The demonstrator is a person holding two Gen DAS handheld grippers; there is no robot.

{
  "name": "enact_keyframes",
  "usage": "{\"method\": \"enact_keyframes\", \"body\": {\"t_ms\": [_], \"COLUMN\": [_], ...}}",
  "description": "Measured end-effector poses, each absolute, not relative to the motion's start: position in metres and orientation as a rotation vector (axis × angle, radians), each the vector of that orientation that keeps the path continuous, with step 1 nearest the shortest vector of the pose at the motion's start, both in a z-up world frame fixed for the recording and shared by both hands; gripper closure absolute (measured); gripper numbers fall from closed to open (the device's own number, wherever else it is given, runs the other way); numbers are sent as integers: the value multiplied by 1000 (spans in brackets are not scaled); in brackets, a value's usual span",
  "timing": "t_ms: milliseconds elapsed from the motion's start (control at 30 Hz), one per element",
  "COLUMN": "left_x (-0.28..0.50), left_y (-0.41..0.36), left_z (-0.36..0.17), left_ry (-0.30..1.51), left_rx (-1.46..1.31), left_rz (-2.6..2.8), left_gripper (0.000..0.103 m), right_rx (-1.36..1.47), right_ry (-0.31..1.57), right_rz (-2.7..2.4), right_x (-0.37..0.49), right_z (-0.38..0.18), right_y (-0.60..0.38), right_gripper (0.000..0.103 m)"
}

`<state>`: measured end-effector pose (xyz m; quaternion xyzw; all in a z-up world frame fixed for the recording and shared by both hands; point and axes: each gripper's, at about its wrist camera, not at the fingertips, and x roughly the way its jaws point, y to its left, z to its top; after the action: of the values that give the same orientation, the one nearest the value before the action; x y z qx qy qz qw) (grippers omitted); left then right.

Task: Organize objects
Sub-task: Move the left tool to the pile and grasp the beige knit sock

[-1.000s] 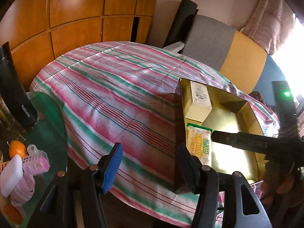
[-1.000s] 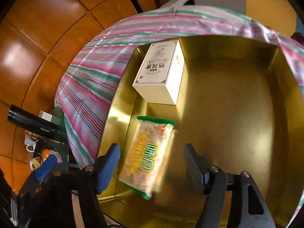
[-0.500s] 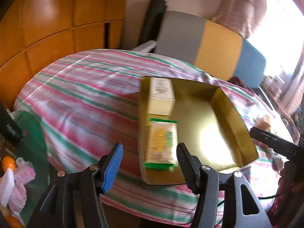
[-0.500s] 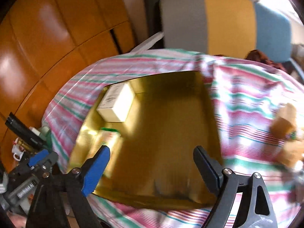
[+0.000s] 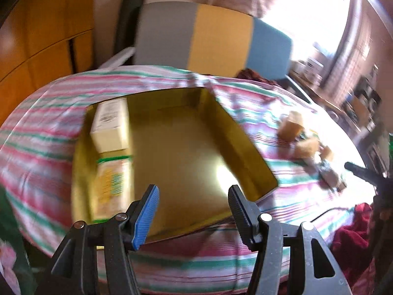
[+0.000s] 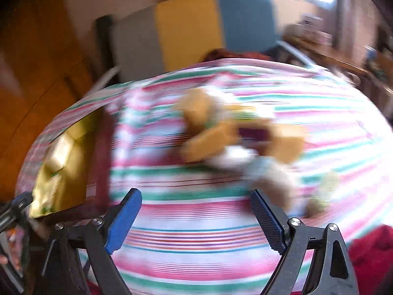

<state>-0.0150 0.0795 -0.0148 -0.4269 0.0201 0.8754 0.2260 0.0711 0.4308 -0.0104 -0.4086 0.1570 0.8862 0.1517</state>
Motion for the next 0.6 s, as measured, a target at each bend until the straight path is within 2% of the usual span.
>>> {"method": "enact_keyframes", "body": {"t_ms": [200, 267, 367, 467, 600], "left_x": [-12, -12, -11, -11, -7], "left_y": [145, 161, 195, 227, 274], "left_z": [-11, -13, -15, -22, -22], "left_ry": [166, 184, 215, 225, 305], "left_rx": [-1142, -1150, -1156, -1187, -1144], "left_rz": [2268, 2231, 2149, 2023, 1952], "left_gripper": [44, 44, 44, 51, 51], "right_rx": [-1017, -958, -881, -819, -721], "right_ry": [616, 757, 822, 894, 962], "right_rz": [2363, 2355, 2402, 2438, 2477], "right_x": [116, 127, 132, 133, 144], "right_z": [-12, -12, -10, -12, -4], "right_y": [511, 525, 529, 528, 529], "right_gripper": [11, 11, 10, 10, 7]}}
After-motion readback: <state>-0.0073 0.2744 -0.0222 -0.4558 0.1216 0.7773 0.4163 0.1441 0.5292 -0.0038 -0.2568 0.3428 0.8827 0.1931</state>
